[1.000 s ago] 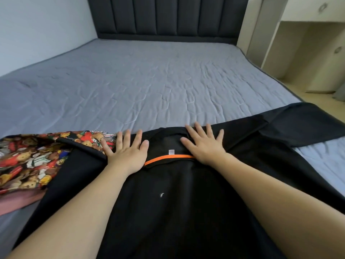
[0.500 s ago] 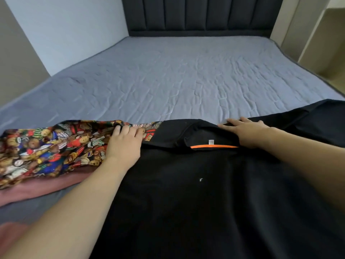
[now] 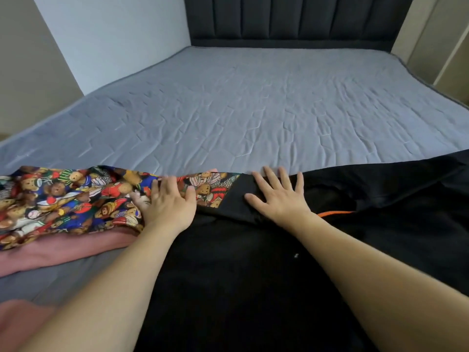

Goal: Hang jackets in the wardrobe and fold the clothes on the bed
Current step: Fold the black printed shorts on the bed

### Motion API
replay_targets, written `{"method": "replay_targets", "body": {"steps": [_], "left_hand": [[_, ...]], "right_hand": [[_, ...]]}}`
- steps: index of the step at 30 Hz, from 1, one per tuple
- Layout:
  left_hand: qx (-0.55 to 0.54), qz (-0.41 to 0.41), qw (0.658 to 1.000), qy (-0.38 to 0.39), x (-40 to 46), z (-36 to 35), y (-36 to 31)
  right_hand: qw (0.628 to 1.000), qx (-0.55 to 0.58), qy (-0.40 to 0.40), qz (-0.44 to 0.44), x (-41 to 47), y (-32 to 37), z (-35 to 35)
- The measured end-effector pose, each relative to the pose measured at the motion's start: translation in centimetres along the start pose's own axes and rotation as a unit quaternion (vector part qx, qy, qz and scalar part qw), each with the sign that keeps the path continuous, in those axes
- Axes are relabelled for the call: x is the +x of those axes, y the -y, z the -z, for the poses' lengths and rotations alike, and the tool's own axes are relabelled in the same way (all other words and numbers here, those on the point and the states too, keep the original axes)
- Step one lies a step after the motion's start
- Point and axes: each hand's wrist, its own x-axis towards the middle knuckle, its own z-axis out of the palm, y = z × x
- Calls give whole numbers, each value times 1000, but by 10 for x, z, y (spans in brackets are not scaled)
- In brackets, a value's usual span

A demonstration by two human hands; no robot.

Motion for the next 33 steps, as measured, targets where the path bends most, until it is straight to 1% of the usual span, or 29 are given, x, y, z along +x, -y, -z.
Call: {"method": "replay_targets", "body": {"steps": [2,4,6,8,10,11,12,13,14,15,16,17,18,19,21,22,23,24,25,26,27,28,29,30,31,32,33], "left_hand": [[51,22,996,64,4,2,14],[77,53,989,112,9,14,32],[80,66,985,140,12,27,62],[51,58,983,166,9,38,103],[61,20,986,155,4,51,142],[74,16,988,133,0,59,159],[74,39,991,103,-5,67,174],[65,75,993,65,-10,74,190],[41,120,991,34,-14,80,208],[12,164,986,4,-18,86,226],[-30,208,977,-21,-20,92,246],[-70,246,965,-48,-20,95,265],[-108,282,951,-73,-20,100,281],[-141,315,934,-97,-20,104,293],[-218,382,887,-142,-21,119,307],[-269,411,856,-162,-17,126,311],[-333,437,820,-162,-11,131,313],[-416,445,777,-157,1,131,318],[-514,434,727,-137,14,132,322],[-596,418,678,-94,21,133,322],[-636,406,654,-53,23,130,322],[-640,391,659,-45,27,122,324],[-618,383,683,-64,25,121,324],[-578,395,703,-124,22,121,324],[-536,407,709,-211,19,123,324],[-516,396,702,-288,12,129,324],[-522,392,686,-321,5,137,317]], "right_hand": [[1000,-3,9,4,1,-3,3],[999,-30,16,1,1,0,6],[996,-61,64,-21,-2,4,15],[983,-97,139,-64,0,15,36],[966,-148,181,-113,11,43,65],[962,-169,181,-116,17,63,76],[966,-174,164,-98,22,88,80],[977,-153,134,-60,27,115,78],[989,-102,109,-15,31,145,71],[994,-39,104,22,33,176,62],[992,9,116,50,32,206,50],[989,26,130,72,31,233,38],[987,18,136,86,31,256,25],[988,4,129,89,32,275,13],[994,-7,86,63,29,296,-6],[997,-6,60,48,27,299,-13],[998,-9,38,39,24,299,-20],[999,-18,17,36,21,297,-26],[999,-28,2,37,19,294,-29],[999,-37,-3,40,19,292,-31],[998,-47,1,41,20,291,-29],[998,-56,11,41,22,291,-28],[997,-61,19,39,22,292,-26],[997,-61,21,39,22,292,-24],[997,-62,19,39,22,292,-26],[997,-64,20,40,22,292,-26],[996,-67,35,44,23,290,-27]]}}
